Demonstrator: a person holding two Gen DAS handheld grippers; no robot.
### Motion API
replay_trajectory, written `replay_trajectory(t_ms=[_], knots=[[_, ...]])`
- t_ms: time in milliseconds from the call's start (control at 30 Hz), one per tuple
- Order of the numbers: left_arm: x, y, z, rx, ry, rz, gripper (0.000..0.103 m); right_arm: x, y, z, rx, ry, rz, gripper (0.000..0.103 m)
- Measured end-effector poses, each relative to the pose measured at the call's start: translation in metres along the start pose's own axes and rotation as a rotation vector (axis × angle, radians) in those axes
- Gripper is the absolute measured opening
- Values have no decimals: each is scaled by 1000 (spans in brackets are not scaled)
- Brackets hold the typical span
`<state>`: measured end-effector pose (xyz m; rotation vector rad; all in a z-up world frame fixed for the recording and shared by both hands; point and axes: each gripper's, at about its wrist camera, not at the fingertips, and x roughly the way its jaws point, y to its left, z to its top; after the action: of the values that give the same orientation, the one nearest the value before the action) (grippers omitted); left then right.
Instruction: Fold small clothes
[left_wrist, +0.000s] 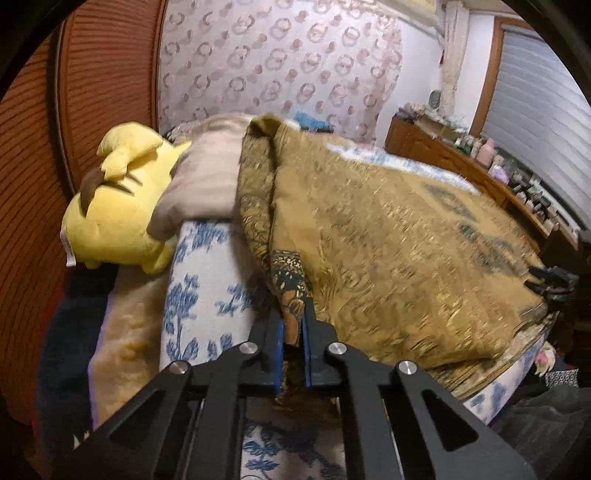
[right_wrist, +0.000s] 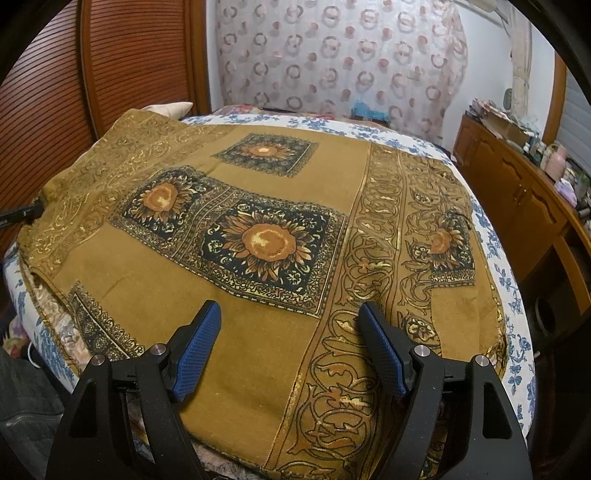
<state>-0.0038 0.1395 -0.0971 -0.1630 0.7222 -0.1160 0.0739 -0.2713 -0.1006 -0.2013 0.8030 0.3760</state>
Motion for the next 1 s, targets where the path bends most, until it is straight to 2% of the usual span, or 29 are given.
replay_trajectory(t_ms=[200, 500, 633, 1000], knots=[[-15, -23, 32, 55, -74, -51, 5, 0, -1, -1, -3, -3, 3, 79], [-11, -98, 81, 213, -125, -179, 5, -4, -3, -1, 6, -8, -1, 79], [-7, -128, 100, 253, -145, -238, 5, -15, -12, -1, 17, -22, -6, 78], [7, -207, 134, 381, -131, -341, 5, -48, -52, -4, 77, -82, -47, 78]])
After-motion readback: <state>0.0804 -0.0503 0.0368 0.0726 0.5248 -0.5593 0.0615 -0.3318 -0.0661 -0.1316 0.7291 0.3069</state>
